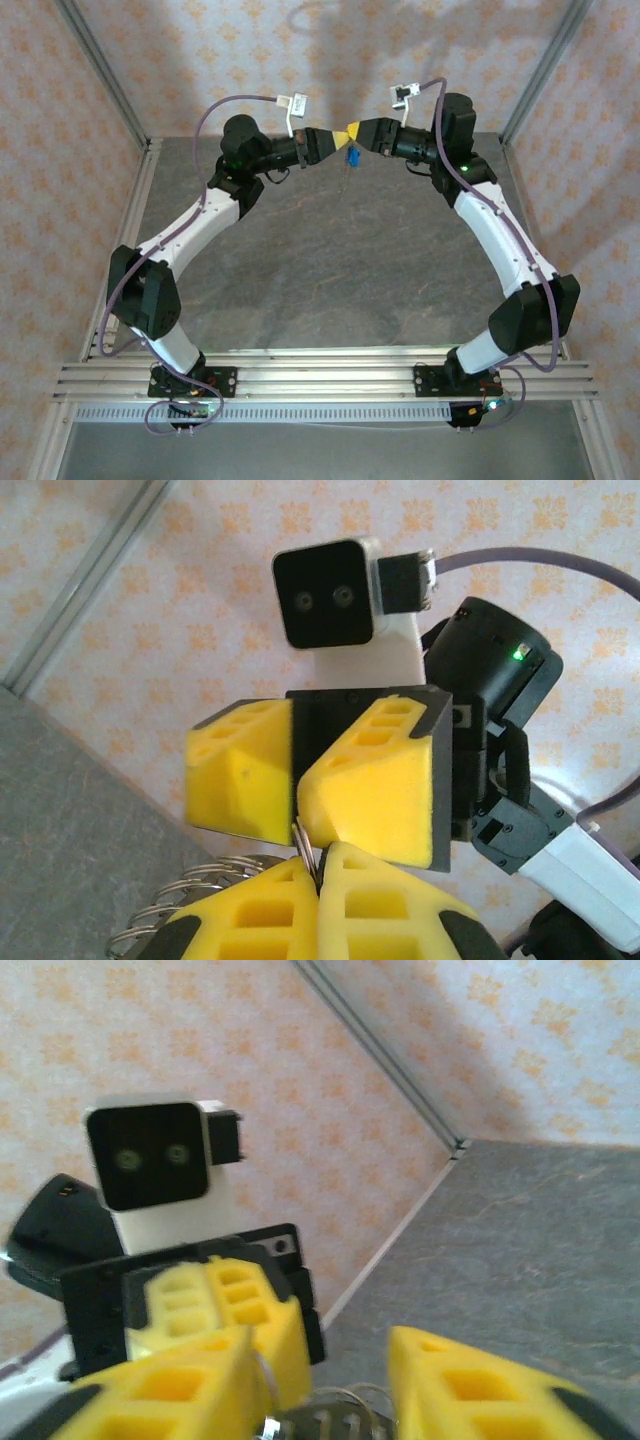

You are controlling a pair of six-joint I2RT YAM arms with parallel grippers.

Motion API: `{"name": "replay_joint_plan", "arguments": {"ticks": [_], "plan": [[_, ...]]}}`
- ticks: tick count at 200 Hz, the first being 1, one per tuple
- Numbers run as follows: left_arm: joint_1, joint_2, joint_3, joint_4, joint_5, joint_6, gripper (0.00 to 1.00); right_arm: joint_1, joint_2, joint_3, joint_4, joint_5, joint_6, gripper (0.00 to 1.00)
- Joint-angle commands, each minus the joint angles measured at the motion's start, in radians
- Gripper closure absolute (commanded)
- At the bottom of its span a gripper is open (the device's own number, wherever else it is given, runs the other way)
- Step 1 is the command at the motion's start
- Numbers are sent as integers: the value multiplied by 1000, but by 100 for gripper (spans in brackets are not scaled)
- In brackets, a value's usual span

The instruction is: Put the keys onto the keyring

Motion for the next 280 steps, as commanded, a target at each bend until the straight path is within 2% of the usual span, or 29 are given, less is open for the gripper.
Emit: {"name": "replay_joint_plan", "arguments": {"ticks": [1, 43, 73, 104, 160, 233, 280], "plan": [[-15, -64, -21, 51, -73, 25, 100, 6, -87, -32, 96, 72, 55, 55], [-15, -74, -87, 205, -158, -89, 100, 1, -248, -259, 251, 260, 138, 52], [-18, -71, -117, 289, -210, -162, 100, 5, -324, -423, 363, 316, 184, 51], [-27, -66, -136, 332, -257, -201, 100, 44, -367, -501, 393, 385, 166, 50], [-49, -54, -165, 381, -308, -243, 100, 146, -338, -481, 357, 509, 58, 50], [-67, -41, -156, 390, -302, -248, 100, 177, -276, -401, 314, 536, -10, 50], [-71, -40, -157, 390, -297, -247, 100, 182, -251, -357, 292, 511, -33, 52]]}}
